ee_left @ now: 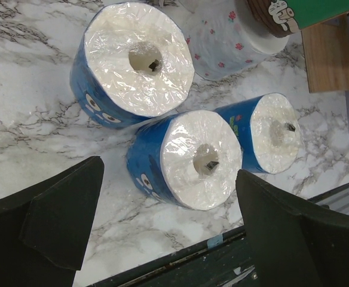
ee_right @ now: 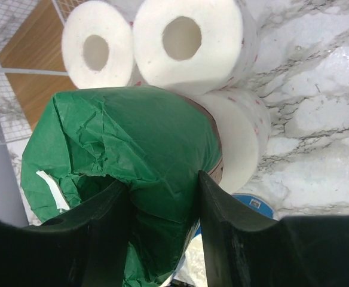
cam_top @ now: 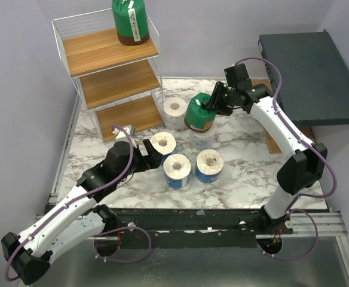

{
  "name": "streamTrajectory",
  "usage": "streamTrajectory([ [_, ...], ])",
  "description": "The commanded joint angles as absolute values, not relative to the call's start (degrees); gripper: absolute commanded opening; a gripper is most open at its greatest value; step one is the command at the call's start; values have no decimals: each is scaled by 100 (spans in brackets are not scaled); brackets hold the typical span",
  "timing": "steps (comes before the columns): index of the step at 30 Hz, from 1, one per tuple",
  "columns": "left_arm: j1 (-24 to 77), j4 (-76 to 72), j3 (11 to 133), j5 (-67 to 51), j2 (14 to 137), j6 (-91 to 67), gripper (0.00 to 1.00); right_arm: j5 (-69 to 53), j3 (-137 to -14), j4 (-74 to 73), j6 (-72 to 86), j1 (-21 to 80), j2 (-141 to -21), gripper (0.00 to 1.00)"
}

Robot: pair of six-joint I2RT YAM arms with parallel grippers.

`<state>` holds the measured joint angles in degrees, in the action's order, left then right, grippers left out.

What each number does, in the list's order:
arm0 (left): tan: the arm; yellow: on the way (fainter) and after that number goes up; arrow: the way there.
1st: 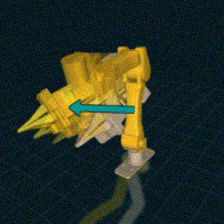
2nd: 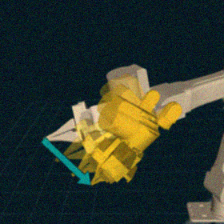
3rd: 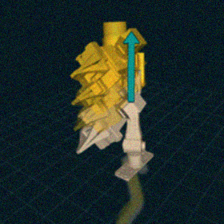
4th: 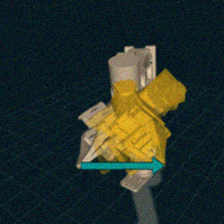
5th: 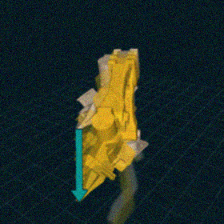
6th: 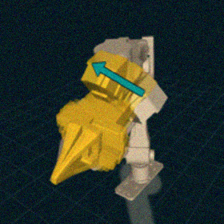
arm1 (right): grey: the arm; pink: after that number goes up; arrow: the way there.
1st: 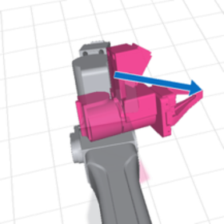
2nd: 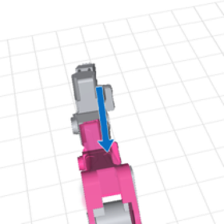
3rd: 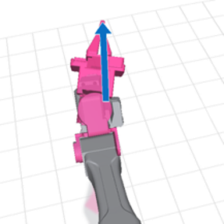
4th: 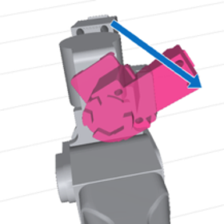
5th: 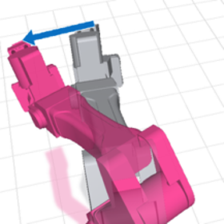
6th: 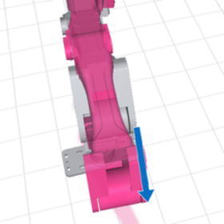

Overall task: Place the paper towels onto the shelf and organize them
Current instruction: Pick up the paper towel from the center of the board.

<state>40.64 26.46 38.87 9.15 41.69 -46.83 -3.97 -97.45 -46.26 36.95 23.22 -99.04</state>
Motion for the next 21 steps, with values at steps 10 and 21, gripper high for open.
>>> streamTrajectory([
  [10,4082,3150,4543,1466,3947,-4376,98,-888,-11180,-5007,4049,2713,-9323,38],
  [21,4049,3592,5609,2333,3763,-3884,99,-792,-13430,-5508,4169,3649,-10344,38],
])
